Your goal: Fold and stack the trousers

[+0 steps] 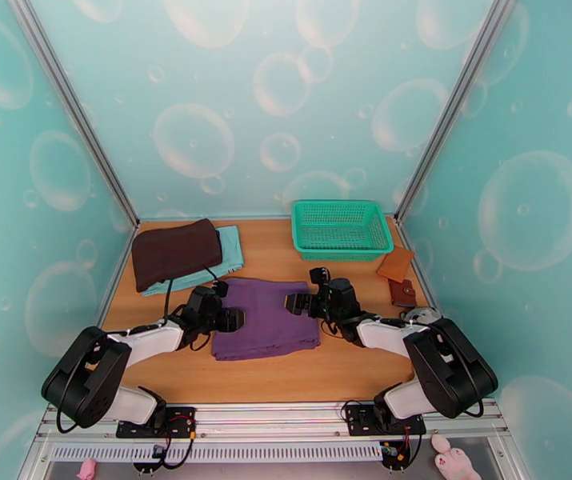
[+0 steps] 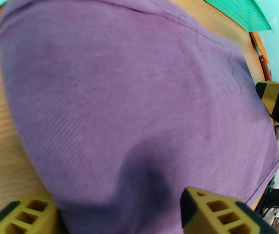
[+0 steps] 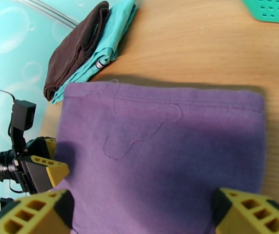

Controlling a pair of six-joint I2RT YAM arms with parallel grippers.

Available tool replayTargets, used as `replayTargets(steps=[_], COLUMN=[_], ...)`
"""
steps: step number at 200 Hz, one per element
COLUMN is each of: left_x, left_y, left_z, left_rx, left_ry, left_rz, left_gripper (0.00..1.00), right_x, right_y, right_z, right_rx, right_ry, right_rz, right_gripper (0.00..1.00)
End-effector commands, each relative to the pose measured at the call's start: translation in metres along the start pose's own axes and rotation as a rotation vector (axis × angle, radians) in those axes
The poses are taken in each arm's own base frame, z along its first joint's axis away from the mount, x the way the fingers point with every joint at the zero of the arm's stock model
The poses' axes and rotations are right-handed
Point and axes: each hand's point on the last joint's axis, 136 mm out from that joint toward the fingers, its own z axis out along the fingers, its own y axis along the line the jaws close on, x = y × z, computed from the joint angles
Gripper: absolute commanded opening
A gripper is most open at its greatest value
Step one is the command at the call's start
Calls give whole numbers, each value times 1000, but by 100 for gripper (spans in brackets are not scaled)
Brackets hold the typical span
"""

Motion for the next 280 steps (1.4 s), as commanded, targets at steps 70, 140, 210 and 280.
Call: replayTargets(steps=[70, 140, 210, 280], left_x=[-86, -190, -248, -323], left_y=[-50, -93, -95, -97], left_z=[-30, -87, -100, -107], left_rx=[-149, -150, -191, -210], left_ry=[-57, -199, -229, -260], left_rz=[44, 11, 2, 41], left_gripper=[0, 0, 0, 0], right_x=[-27, -25, -17, -18], right_y=[9, 16, 13, 17], right_z=[-45, -43, -29, -30], right_rx=[-76, -128, -182, -218], right_ry=[-241, -231, -167, -159], right_rz=[-35, -45, 23, 35], right_gripper=[99, 99, 99, 99])
